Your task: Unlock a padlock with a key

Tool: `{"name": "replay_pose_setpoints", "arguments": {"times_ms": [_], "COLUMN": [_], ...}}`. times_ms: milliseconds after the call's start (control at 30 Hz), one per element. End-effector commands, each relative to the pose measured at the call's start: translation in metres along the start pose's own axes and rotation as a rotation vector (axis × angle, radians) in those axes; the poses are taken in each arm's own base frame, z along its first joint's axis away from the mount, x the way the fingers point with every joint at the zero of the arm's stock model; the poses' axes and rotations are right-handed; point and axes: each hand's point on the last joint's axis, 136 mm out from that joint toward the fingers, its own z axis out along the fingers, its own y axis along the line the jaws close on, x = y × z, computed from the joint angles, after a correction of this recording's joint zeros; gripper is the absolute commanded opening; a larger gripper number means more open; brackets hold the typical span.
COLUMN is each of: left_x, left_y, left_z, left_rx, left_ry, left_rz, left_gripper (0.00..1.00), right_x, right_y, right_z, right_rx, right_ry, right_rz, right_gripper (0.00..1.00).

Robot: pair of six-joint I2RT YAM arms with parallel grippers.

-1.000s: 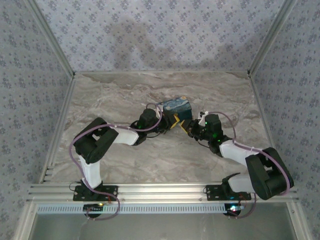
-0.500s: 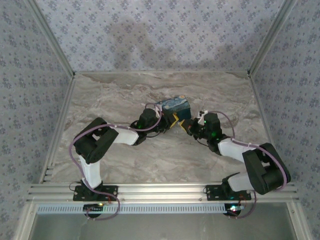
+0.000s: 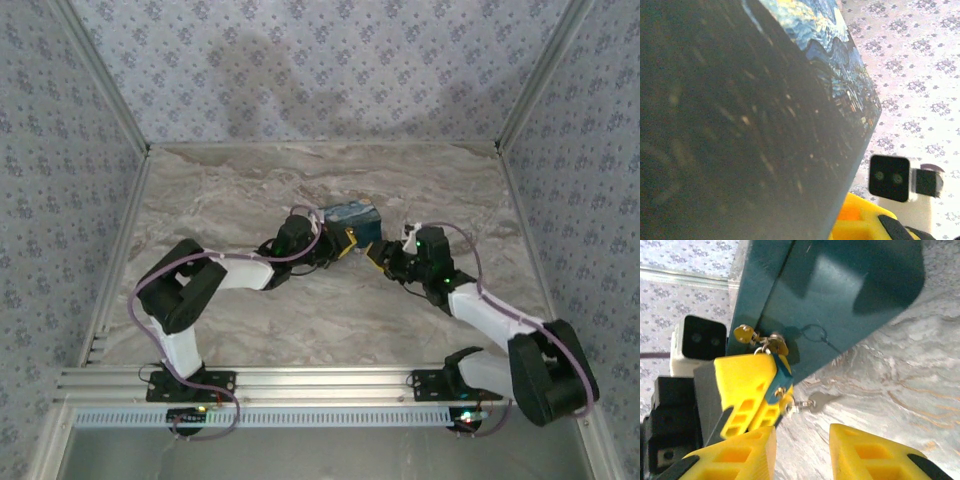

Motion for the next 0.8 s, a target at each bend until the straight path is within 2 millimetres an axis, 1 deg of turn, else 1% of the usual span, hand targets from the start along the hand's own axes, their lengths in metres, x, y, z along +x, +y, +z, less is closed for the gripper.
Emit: {"name": "replay_pose_setpoints", "arguments": {"times_ms": [0, 133, 233, 300, 400, 500, 633, 767], "left_x": [-0.002, 0.001, 0.003, 0.004, 0.006, 0.008, 0.009, 0.010], "left_y": [-0.022, -0.017, -0.018, -0.017, -0.017, -0.018, -0.018, -0.020], "left_z": [-0.008, -0.012, -0.014, -0.015, -0.017, -0.018, -0.020, -0.021], "left_rx": [0.012, -0.053, -0.058, -0.063, -0.062, -0.062, -0.064, -0.060], "left_ry": [0.004, 0.017, 0.027, 0.034, 0.041, 0.048, 0.057, 0.063], "left_rz": [0.044, 0.063, 0.068, 0.065, 0.061, 0.065, 0.065, 0.066], "left_gripper": [0.00, 0.00, 0.00, 0.00, 0.00, 0.00, 0.00, 0.00], "right_x": [0.017, 0.017, 0.017, 0.018, 0.022, 0.022, 0.022, 0.023], "right_y": [-0.025, -0.025, -0.015, -0.008, 0.005, 0.015, 0.018, 0.017], "right_z": [-0.017, -0.030, -0.032, -0.031, -0.025, -0.016, -0.001, 0.012], "right_rx": [0.126, 0.180, 0.191, 0.207, 0.211, 0.228, 0.239, 0.255], "right_ry": [0.047, 0.050, 0.051, 0.055, 0.076, 0.078, 0.106, 0.124], "right_rz": [-0.067, -0.179, -0.296, -0.383, -0.506, -0.615, -0.693, -0.746], "right_gripper": [0.36, 0.36, 0.36, 0.36, 0.40, 0.47, 0.48, 0.50]}}
